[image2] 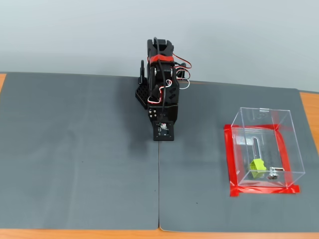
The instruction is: Pick the green lego block and place it into the transparent box
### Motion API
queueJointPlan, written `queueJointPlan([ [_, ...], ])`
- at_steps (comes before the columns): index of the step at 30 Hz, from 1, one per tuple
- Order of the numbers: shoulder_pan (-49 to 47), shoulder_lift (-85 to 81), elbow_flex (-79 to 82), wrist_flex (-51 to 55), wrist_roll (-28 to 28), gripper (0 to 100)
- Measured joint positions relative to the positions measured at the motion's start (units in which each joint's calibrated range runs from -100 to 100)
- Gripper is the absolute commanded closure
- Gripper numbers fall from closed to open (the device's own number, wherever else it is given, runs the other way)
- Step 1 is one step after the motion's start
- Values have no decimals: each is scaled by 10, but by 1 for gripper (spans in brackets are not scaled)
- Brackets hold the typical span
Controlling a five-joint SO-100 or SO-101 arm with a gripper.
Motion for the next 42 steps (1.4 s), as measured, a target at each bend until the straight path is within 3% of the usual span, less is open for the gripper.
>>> queueJointPlan([
  [42, -14, 0, -4, 1, 0, 98],
])
